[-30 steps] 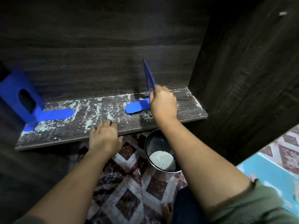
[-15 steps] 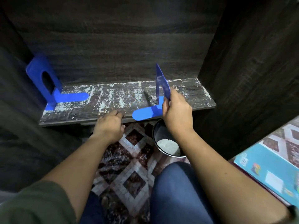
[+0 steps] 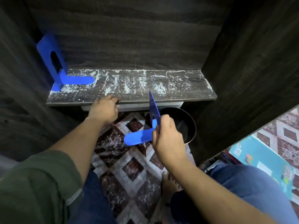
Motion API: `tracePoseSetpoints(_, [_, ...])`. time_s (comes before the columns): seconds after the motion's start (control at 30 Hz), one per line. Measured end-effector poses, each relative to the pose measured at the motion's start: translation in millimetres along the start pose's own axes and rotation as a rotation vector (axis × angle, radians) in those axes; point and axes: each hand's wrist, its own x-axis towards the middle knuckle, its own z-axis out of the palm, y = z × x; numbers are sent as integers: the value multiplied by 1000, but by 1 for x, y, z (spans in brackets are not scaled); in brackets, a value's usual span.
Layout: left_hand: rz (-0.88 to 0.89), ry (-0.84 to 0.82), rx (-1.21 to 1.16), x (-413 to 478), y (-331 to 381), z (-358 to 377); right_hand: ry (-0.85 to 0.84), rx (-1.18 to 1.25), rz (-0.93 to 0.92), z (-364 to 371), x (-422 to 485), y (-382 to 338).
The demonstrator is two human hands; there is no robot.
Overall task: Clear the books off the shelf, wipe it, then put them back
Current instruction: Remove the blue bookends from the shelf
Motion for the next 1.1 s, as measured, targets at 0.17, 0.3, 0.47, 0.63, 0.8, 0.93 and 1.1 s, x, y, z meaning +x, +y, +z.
tracePoseSetpoints(0.17, [43,-14,120,0,-7,13,-175,-21,83,60,1,17])
tracePoseSetpoints(0.3, [102,16,160,-1,-24,19,-256,-64,107,122,29,37])
tracePoseSetpoints(0.47, [131,22,168,-3,-31,28,-291,-18,230,191,63,67])
tracePoseSetpoints(0.63, [103,65,131,-3,-28,28,-298,18,354,234,82,86])
tracePoseSetpoints(0.8, [105,120,86,-3,-28,32,-264,91,518,257,94,96])
tracePoseSetpoints(0.93, [112,116,79,-3,-27,31,-336,136,703,267,92,107])
tracePoseSetpoints(1.1, [92,112,118,-3,-21,24,-530,70,744,253,99,100])
